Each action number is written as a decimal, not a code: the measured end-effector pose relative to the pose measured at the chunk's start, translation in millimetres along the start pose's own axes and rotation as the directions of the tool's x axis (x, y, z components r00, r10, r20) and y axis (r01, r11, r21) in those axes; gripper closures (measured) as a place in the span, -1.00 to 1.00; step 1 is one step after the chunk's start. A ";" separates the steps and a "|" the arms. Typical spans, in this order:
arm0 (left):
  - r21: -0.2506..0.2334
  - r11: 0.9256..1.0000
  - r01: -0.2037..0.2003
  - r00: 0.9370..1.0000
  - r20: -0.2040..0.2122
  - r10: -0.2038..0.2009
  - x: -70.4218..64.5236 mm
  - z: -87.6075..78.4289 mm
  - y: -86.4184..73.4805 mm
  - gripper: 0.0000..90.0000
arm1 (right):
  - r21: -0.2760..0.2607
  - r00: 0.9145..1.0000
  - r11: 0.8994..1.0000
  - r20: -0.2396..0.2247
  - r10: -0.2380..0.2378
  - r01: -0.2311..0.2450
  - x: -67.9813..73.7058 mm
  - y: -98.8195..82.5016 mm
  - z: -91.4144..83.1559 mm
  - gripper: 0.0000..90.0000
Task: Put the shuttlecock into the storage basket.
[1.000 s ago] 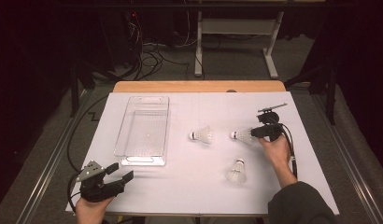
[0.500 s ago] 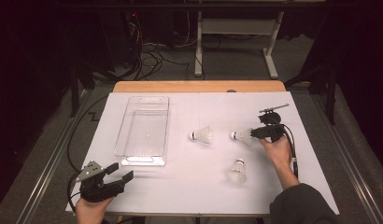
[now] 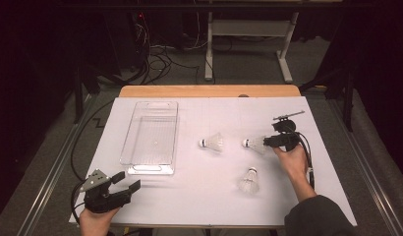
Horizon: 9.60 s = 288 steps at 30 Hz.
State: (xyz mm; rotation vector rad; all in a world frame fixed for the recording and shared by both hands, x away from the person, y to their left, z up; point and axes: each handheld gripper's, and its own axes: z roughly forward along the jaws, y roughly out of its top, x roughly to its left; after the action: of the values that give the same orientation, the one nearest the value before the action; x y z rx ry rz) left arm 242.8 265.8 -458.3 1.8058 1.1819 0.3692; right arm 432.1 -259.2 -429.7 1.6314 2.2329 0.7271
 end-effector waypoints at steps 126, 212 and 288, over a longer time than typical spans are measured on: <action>-0.008 1.000 -0.002 1.000 0.004 0.002 -0.3 -1.6 0.5 -0.34 | -0.100 0.984 0.995 -0.178 -0.017 -0.001 21.5 -17.2 -16.7 0.93; -0.007 1.000 -0.007 1.000 0.005 0.007 -0.2 -1.9 0.6 -0.34 | -0.117 0.938 0.984 -0.304 -0.168 0.138 76.5 13.4 -15.9 1.00; -0.012 1.000 -0.009 1.000 0.009 0.009 0.0 -2.5 0.4 -0.34 | -0.108 0.914 0.976 -0.346 -0.213 0.187 120.3 28.0 13.7 1.00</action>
State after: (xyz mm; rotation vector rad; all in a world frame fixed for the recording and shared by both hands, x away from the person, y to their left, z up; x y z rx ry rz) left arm 241.4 267.0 -456.6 1.8009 1.1632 0.3725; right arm 422.7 -135.8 -417.6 1.2916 2.5366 1.1065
